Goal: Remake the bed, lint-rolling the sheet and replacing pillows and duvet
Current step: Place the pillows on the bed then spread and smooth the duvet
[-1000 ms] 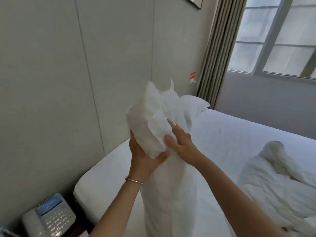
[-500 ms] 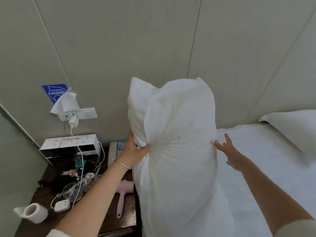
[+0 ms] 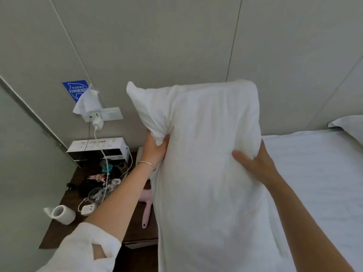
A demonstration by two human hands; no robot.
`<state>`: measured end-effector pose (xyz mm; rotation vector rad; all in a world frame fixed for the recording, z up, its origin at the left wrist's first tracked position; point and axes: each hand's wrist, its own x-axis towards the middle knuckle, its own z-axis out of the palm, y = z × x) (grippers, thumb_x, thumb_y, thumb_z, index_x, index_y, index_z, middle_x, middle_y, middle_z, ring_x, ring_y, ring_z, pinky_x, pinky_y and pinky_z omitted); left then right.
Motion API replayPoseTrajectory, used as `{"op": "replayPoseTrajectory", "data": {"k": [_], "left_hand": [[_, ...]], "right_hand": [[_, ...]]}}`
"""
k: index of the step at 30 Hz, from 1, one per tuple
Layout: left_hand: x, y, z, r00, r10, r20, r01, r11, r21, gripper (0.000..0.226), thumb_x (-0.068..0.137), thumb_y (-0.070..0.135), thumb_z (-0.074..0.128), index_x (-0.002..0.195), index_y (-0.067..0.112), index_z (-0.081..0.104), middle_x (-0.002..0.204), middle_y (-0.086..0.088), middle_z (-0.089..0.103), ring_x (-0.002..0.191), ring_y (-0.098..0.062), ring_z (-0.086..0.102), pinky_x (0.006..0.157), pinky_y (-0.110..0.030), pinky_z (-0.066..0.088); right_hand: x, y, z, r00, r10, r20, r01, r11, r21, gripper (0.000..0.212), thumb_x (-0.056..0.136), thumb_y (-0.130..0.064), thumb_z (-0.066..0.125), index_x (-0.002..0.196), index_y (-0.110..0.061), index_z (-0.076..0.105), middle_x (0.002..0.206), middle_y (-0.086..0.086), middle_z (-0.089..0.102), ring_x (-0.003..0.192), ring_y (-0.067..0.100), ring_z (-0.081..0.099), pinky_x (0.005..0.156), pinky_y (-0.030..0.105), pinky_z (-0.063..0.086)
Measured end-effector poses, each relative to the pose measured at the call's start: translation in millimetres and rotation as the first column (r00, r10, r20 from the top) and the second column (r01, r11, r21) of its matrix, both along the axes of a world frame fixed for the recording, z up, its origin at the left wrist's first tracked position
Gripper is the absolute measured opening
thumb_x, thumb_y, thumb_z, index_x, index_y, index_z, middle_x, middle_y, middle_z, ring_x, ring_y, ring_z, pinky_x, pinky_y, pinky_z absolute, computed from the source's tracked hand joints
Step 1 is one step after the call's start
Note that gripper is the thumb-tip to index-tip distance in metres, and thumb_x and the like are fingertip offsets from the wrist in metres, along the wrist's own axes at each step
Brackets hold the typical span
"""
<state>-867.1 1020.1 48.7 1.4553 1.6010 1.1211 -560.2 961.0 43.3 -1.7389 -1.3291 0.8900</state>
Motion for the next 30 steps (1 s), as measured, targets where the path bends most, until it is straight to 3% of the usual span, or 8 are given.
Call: {"op": "replayPoseTrajectory", "data": {"k": [5,9,16,19,21,24,26,30], "left_hand": [[73,46,50,0.989,-0.142,-0.030,0.144,0.987,0.075,0.063,0.075,0.047,0.060,0.131,0.020,0.051,0.122,0.004,0.064,0.112,-0.015,0.059,0.089,-0.021,0.043],[142,65,91,0.954,-0.295,-0.052,0.300,0.943,0.144,0.052,0.088,0.023,0.064,0.136,0.019,0.044,0.130,-0.002,0.060,0.118,-0.019,0.055,0.090,-0.018,0.037],[246,92,108,0.845,-0.503,-0.181,0.528,0.838,0.137,0.064,0.087,0.038,0.066,0.143,0.021,0.040,0.137,-0.005,0.055,0.125,-0.029,0.051,0.098,-0.027,0.039],[287,89,62,0.765,-0.604,-0.221,0.610,0.791,-0.050,0.078,0.092,0.045,0.057,0.154,0.027,0.013,0.146,-0.011,0.045,0.130,-0.034,0.046,0.101,-0.033,0.037],[302,80,3,0.642,-0.721,-0.261,0.679,0.692,-0.243,0.074,0.098,0.046,0.044,0.154,0.028,-0.001,0.151,-0.016,0.036,0.132,-0.036,0.042,0.103,-0.036,0.035],[294,54,-108,0.335,-0.905,-0.261,0.713,0.425,-0.558,0.077,0.095,0.056,0.042,0.153,0.036,-0.005,0.162,-0.006,0.009,0.145,-0.031,0.020,0.113,-0.043,0.022],[276,35,-162,0.196,-0.922,-0.333,0.634,0.379,-0.674,0.088,0.082,0.076,0.043,0.147,0.050,-0.010,0.159,0.008,-0.019,0.148,-0.025,-0.013,0.113,-0.059,0.005],[241,30,-184,0.214,-0.903,-0.372,0.622,0.420,-0.661,0.113,0.057,0.089,0.056,0.141,0.059,-0.013,0.158,0.007,-0.022,0.146,-0.023,-0.018,0.109,-0.066,0.005]], "right_hand": [[44,-32,41,0.982,-0.187,0.033,0.184,0.980,0.078,0.079,0.084,-0.049,0.070,0.148,-0.029,0.028,0.139,-0.004,0.050,0.125,0.028,0.050,0.095,0.031,0.036],[76,-67,51,0.948,-0.318,-0.015,0.318,0.942,0.104,0.077,0.083,-0.057,0.067,0.146,-0.034,0.031,0.136,-0.008,0.053,0.121,0.024,0.053,0.100,0.035,0.039],[116,-102,45,0.801,-0.590,-0.099,0.598,0.798,0.077,0.088,0.063,-0.077,0.067,0.136,-0.035,0.044,0.126,-0.013,0.061,0.117,0.019,0.059,0.101,0.047,0.046],[113,-111,8,0.653,-0.726,-0.216,0.733,0.677,-0.062,0.086,0.077,-0.058,0.073,0.141,-0.015,0.034,0.129,-0.003,0.056,0.115,0.023,0.057,0.100,0.041,0.046],[103,-118,-37,0.586,-0.786,-0.198,0.736,0.618,-0.276,0.087,0.088,-0.046,0.067,0.147,-0.006,0.018,0.136,0.007,0.048,0.121,0.029,0.051,0.100,0.040,0.043],[80,-132,-123,0.652,-0.752,-0.093,0.613,0.596,-0.518,0.102,0.085,-0.046,0.070,0.156,-0.010,0.007,0.157,0.015,0.024,0.142,0.032,0.030,0.116,0.040,0.029],[55,-140,-161,0.679,-0.733,-0.048,0.585,0.580,-0.568,0.099,0.088,-0.044,0.068,0.157,-0.017,0.003,0.162,0.011,0.015,0.148,0.026,0.020,0.118,0.035,0.018],[20,-149,-192,0.583,-0.811,0.044,0.635,0.422,-0.647,0.113,0.071,-0.075,0.065,0.153,-0.043,-0.007,0.159,0.015,0.019,0.146,0.035,0.020,0.117,0.044,0.019]]}}
